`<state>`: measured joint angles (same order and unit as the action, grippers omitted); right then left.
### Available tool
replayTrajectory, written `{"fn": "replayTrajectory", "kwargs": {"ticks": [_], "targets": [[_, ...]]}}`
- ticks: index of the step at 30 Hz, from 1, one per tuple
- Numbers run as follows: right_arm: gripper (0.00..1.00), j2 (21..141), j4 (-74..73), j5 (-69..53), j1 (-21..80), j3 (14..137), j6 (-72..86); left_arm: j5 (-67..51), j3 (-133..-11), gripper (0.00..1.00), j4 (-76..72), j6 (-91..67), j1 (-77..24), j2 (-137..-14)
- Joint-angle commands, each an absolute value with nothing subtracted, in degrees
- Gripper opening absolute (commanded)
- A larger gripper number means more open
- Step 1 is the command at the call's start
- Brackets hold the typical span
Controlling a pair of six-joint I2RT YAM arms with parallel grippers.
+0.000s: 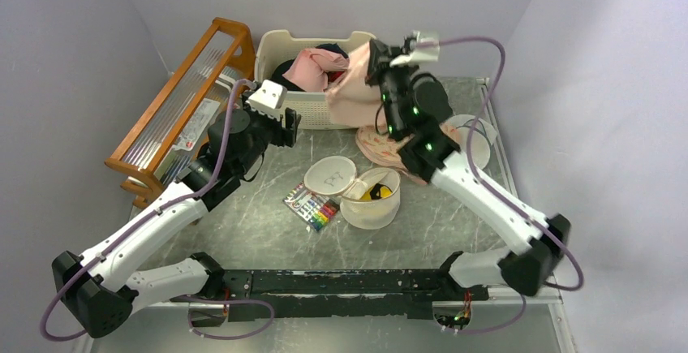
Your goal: Unzip the laundry bag and remove the bra
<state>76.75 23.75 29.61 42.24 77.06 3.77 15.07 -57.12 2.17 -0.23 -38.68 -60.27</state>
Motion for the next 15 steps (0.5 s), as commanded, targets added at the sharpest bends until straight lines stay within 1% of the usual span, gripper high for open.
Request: {"fn": "replayTrajectory", "kwargs": {"ticks": [1, 7, 12, 15], "targets": [[0.00, 87.8, 31.6, 18.5, 32.6, 86.7, 14.3, 16.4, -56.2, 0.74, -0.8, 0.6, -37.0, -59.1], [0.00, 104.8, 38.2, 12.7, 28.9, 98.1, 19.2, 14.4, -56.8, 0.72, -0.2, 0.6, -34.6, -60.3], [0.00, 117.7, 33.7, 10.3, 28.5, 108.4, 21.0, 13.5, -57.1, 0.71, -0.1, 1.2, -33.3, -61.1], [0.00, 121.1, 33.3, 9.5, 28.5, 109.7, 21.6, 12.8, -57.4, 0.71, 0.2, 1.2, -32.6, -61.4]]}}
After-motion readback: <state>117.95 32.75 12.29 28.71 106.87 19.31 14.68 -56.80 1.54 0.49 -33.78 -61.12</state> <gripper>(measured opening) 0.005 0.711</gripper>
